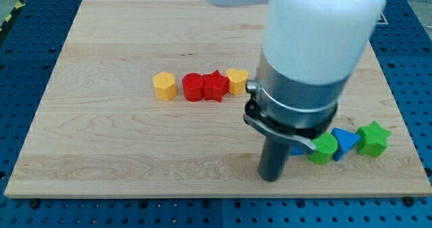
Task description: Slide the blue cube towards the top left of the board
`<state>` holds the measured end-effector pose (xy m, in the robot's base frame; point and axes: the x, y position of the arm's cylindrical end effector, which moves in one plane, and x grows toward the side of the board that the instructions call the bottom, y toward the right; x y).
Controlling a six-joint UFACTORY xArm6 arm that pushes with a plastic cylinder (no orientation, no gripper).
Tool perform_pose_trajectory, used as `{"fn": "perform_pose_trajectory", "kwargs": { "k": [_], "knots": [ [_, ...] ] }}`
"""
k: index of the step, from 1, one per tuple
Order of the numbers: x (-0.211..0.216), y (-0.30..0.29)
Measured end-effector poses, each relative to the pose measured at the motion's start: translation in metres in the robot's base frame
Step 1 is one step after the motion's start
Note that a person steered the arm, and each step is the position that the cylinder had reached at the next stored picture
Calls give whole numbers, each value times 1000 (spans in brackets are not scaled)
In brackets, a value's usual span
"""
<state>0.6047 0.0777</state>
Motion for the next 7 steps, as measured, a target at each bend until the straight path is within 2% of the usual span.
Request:
{"fn": "perform_pose_trajectory", "kwargs": {
  "k": [1,2,3,5,7],
  "knots": [
    [-24,25],
    [-83,25],
    [-123,25],
    [-125,11],
    [-102,16]
  ]
}}
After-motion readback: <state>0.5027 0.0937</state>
